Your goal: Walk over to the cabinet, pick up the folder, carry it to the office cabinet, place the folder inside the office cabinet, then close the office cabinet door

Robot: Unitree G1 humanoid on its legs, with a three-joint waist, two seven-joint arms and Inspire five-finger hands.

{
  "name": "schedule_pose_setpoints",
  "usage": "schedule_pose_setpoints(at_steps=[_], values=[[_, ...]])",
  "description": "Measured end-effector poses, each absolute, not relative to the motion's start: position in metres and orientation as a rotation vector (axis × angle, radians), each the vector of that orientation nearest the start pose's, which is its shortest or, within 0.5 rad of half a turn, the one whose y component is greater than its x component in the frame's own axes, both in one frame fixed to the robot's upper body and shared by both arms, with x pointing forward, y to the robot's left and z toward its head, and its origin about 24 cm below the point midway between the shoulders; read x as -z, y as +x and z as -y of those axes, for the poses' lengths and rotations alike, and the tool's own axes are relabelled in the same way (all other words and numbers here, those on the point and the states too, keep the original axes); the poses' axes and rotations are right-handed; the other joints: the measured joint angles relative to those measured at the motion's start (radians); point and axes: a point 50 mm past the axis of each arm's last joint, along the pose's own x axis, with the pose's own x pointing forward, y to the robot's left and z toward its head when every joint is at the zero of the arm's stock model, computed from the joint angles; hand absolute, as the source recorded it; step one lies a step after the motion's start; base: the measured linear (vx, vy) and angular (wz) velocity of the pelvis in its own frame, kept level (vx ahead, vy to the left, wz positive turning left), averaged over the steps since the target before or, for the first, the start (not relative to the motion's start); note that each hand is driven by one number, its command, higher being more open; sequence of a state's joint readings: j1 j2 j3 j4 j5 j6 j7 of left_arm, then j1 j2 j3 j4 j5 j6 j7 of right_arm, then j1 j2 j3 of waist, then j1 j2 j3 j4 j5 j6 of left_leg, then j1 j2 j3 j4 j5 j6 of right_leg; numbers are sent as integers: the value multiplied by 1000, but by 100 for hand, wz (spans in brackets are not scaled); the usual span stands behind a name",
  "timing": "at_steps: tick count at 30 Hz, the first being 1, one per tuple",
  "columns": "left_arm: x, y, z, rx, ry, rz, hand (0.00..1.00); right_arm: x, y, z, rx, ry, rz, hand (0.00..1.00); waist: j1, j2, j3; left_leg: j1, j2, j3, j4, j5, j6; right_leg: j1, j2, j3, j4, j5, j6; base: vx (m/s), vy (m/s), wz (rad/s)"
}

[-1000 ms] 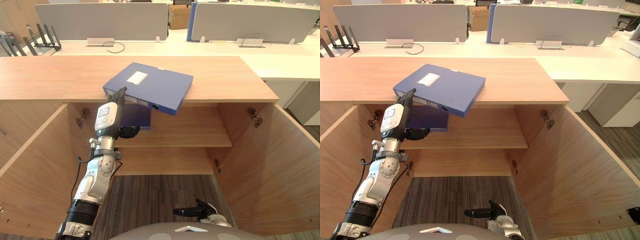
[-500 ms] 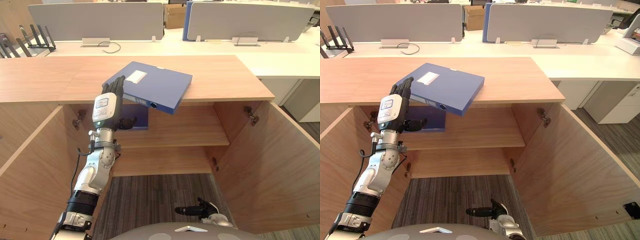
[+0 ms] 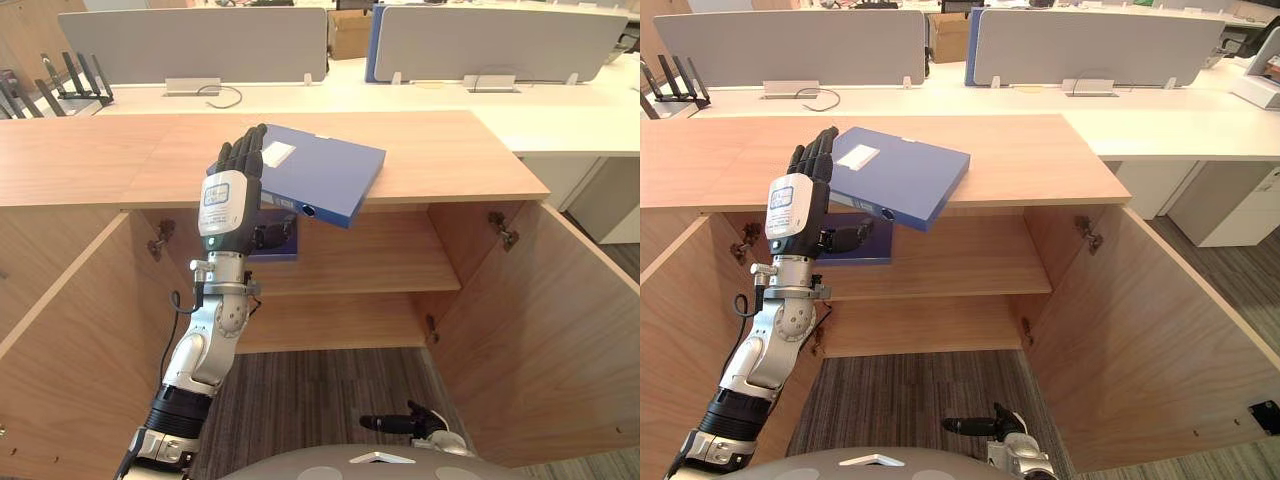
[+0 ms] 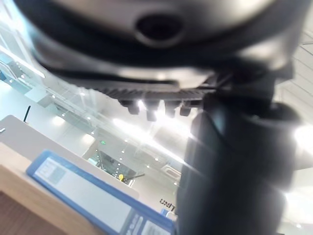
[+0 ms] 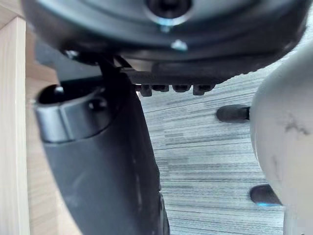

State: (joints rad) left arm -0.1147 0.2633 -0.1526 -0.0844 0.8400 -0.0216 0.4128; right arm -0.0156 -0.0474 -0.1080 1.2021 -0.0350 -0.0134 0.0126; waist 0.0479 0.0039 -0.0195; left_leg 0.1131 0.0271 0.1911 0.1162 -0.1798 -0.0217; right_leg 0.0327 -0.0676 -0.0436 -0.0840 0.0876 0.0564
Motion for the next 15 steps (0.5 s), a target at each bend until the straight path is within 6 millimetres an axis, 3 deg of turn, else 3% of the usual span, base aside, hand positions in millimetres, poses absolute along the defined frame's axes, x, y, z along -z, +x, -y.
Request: schedule_pose_setpoints(at_steps=[9,15], values=[[-87,277,-159,-201,1070,408,100,168,98,187,105,-23,-1184,100,-27,0,0,0,0,3,0,0,0,-3,0,3,0,1,0,0,0,-1],[-90,287,-152,-172,1082,422,100,168,97,188,109,-23,-1186,100,-32,0,0,-1,-4,21,-2,0,1,-16,0,25,-1,10,2,-19,-6,-10]])
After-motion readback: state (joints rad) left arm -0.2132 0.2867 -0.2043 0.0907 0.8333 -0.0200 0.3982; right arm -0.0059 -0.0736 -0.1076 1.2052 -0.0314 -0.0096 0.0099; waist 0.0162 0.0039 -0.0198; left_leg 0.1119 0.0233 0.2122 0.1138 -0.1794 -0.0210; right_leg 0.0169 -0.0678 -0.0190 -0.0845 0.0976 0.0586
